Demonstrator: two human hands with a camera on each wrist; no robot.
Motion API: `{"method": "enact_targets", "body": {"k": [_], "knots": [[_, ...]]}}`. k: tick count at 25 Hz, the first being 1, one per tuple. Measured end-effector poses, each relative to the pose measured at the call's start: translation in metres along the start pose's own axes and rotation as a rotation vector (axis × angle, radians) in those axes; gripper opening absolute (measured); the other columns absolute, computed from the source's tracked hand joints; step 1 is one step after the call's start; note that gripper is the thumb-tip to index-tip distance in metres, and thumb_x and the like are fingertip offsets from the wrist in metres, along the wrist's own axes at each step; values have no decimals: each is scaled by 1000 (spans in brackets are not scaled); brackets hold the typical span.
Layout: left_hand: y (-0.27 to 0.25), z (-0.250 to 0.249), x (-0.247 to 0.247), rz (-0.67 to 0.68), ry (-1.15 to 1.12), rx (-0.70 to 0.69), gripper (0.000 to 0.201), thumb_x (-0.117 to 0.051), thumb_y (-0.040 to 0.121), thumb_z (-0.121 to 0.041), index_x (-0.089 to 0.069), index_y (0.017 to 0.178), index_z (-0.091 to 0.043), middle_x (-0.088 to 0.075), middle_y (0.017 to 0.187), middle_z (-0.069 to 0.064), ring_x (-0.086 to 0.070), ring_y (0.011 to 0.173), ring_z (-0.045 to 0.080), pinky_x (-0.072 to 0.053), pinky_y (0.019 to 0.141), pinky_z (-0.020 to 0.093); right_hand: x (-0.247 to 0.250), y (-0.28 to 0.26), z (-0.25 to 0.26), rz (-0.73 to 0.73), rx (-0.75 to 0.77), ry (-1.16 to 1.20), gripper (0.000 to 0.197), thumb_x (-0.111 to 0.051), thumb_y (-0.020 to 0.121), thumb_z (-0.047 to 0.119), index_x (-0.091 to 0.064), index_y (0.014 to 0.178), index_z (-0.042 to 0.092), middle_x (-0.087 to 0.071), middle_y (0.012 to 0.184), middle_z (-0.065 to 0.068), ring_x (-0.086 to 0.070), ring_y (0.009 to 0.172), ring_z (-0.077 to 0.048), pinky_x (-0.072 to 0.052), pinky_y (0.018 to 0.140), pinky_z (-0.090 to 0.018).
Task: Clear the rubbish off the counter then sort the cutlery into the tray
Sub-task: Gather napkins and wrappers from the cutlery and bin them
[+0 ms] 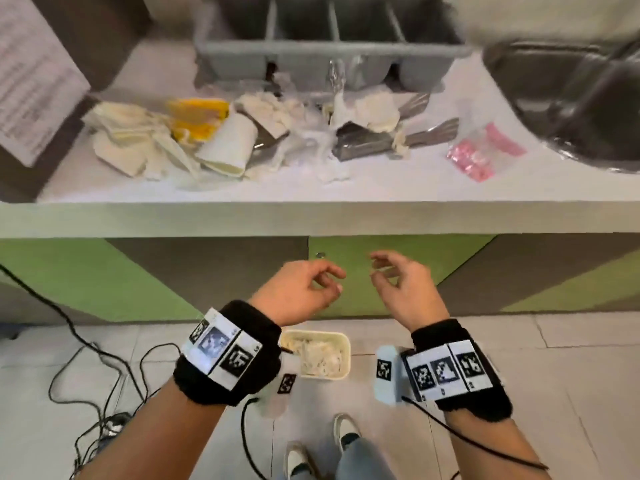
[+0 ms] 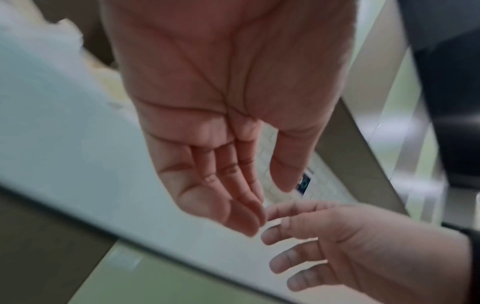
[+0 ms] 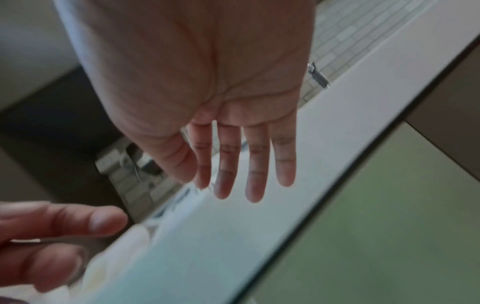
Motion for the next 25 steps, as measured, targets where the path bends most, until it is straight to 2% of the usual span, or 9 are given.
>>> {"method": "enact_targets", "body": {"k": [2, 5, 9, 11, 14, 18, 21, 23, 25], "knots": [[-1, -43, 25, -88, 14, -73, 24, -59, 87, -17, -63, 110, -18, -63, 92, 0, -61, 79, 16, -48, 81, 24, 40, 4, 25, -150, 56, 48, 28, -53, 87, 5, -62, 113, 14, -63, 104, -3, -57, 88, -15, -49, 81, -27], [15, -88, 49, -283, 43, -115, 25, -59, 87, -18, -63, 112, -18, -61, 104, -1, -57, 73, 9, -45, 64, 6, 91, 21, 34, -270, 59, -27, 28, -53, 87, 6, -63, 112, 13, -58, 120, -11, -56, 93, -22, -41, 83, -25], [64, -119, 57, -412, 263, -116, 39, -61, 85, -25, -56, 123, -19, -49, 133, 7, -53, 115, 22, -41, 100, 26, 142, 76, 11, -334, -46, -178, 32, -57, 83, 9, -61, 114, 12, -46, 131, -18, -48, 118, -38, -37, 102, -36], [99, -132, 57, -432, 332, -123, 46, -62, 83, -26, -52, 127, -17, -44, 136, 10, -51, 121, 25, -41, 105, 31, 163, 107, 1, -340, -89, -256, 37, -58, 83, 10, -58, 119, 13, -41, 136, -20, -40, 124, -41, -32, 107, -41], [150, -149, 52, -424, 494, -107, 54, -62, 81, -29, -46, 132, -22, -36, 143, 9, -44, 128, 27, -41, 106, 38, 184, 148, -12, -254, -131, -382, 58, -63, 81, 24, -41, 135, 22, -24, 149, -17, -23, 135, -39, -28, 110, -49], [192, -151, 51, -338, 692, -19, 64, -62, 82, -33, -35, 140, -29, -29, 150, 12, -32, 136, 30, -33, 112, 43, 191, 191, -29, 64, -212, -647, 100, -70, 75, 41, 1, 144, 41, 13, 158, -4, 3, 143, -42, -21, 112, -62], [209, -148, 53, -246, 764, 21, 61, -59, 85, -29, -33, 140, -31, -46, 141, 8, -48, 124, 29, -41, 103, 41, 189, 207, -42, 115, -148, -625, 88, -64, 79, 41, -5, 144, 42, -5, 159, -1, -8, 144, -39, -20, 111, -62], [214, -147, 56, -247, 719, 33, 51, -55, 88, -21, -41, 136, -30, -55, 133, 5, -53, 119, 27, -45, 95, 38, 186, 210, -52, 41, -107, -590, 70, -61, 82, 39, -26, 142, 33, -29, 153, -2, -24, 140, -35, -22, 111, -58], [213, -146, 61, -275, 683, 41, 42, -51, 89, -15, -49, 130, -27, -58, 131, 4, -55, 117, 27, -46, 92, 37, 182, 208, -55, -120, -60, -503, 42, -58, 84, 32, -53, 125, 21, -56, 133, -11, -46, 125, -33, -34, 107, -51]]}}
Point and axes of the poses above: each hand's wrist, its own y-axis towards the middle knuckle, its own x-axis out of the back of the hand, z = x × y, the point moved 1 cm from there along y, towards the middle knuckle
